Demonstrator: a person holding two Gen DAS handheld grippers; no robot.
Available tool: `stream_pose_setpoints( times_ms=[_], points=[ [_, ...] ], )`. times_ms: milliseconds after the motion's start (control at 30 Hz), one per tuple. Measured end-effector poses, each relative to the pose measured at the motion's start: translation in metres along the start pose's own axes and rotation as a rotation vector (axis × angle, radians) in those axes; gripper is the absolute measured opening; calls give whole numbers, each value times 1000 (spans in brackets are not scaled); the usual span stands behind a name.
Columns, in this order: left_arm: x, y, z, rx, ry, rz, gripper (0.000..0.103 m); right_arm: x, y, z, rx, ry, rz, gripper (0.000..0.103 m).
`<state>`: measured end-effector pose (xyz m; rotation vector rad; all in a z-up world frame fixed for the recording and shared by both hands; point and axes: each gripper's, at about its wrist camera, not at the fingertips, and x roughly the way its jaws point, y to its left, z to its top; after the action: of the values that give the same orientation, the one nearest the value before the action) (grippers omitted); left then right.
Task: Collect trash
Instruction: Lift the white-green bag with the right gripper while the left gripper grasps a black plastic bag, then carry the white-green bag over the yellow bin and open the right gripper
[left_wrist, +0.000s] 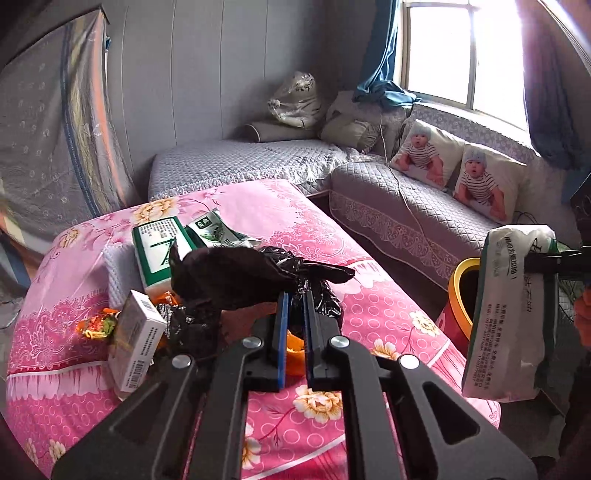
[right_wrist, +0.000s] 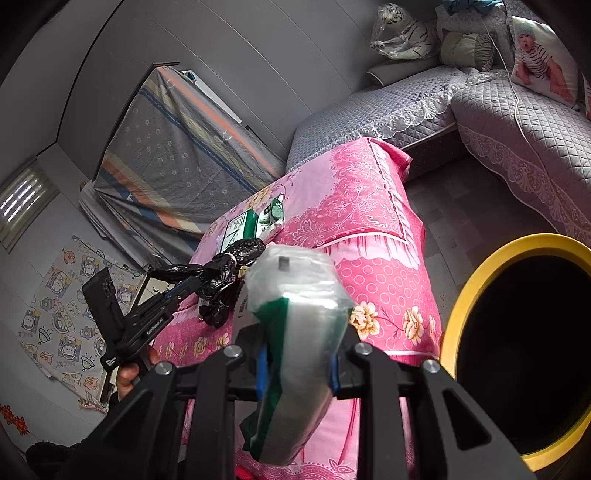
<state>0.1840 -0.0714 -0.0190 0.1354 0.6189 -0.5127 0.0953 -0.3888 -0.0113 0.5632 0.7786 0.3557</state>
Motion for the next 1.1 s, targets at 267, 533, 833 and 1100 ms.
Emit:
stream_pose_setpoints(
  times_ms=[267, 533, 833, 1100],
  points=[
    [-31, 11, -7, -22, -50, -5, 6, 12, 12, -1, 1, 21, -11, 22],
    [-53, 1, -1, -9, -110, -23, 6, 10, 12, 0, 6, 14, -32, 22],
    [-68, -18, 10, 14, -146, -61, 5, 7, 4, -1, 20, 4, -32, 22],
    [-63, -42, 24, 51, -151, -100, 5, -3, -13, 1, 47, -23, -50, 22]
  ],
)
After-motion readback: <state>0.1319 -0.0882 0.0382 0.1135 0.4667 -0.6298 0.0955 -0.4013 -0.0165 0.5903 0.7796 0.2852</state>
